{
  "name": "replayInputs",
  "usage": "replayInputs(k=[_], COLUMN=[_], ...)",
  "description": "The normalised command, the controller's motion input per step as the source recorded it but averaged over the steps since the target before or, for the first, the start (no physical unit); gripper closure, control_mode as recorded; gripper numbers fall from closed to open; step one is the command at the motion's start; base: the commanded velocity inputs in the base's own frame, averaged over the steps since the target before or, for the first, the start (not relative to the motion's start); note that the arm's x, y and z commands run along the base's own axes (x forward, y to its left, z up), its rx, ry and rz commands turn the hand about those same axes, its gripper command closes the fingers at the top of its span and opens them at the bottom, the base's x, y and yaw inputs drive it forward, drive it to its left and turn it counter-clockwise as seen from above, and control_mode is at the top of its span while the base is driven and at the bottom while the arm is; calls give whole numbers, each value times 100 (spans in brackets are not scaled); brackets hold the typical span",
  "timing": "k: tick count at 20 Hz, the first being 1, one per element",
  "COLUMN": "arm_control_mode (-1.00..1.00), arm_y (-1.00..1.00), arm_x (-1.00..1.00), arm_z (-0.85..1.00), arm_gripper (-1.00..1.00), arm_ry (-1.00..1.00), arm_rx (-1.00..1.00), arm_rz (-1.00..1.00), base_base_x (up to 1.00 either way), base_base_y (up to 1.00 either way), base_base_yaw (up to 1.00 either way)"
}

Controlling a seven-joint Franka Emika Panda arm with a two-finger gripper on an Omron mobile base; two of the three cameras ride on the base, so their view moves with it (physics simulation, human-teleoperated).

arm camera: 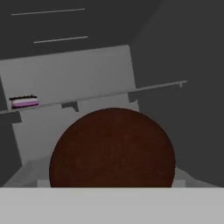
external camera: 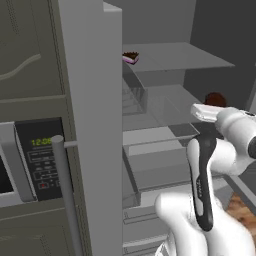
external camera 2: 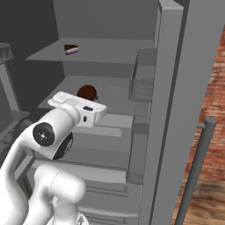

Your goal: Take the cake and cupcake from the fridge and place them on the empty tray on the dining counter.

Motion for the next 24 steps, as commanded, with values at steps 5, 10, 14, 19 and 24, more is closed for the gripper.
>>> replayInputs(k=[5, 10, 14, 19, 24], arm_control_mode=[-100, -100, -100, 100, 100], arm_y=[9, 18, 3, 0, 0], arm_x=[-100, -100, -100, -60, 0], arm_z=[98, 18, 0, 5, 0], arm_gripper=[100, 100, 100, 100, 100], arm_ry=[20, 2, -9, -7, 0], arm_rx=[-4, -8, -3, 0, 0], arm_rz=[0, 0, 0, 0, 0], base_base_x=[0, 0, 0, -40, -100], base_base_y=[0, 0, 0, 0, 8], base_base_yaw=[0, 0, 0, 0, 2])
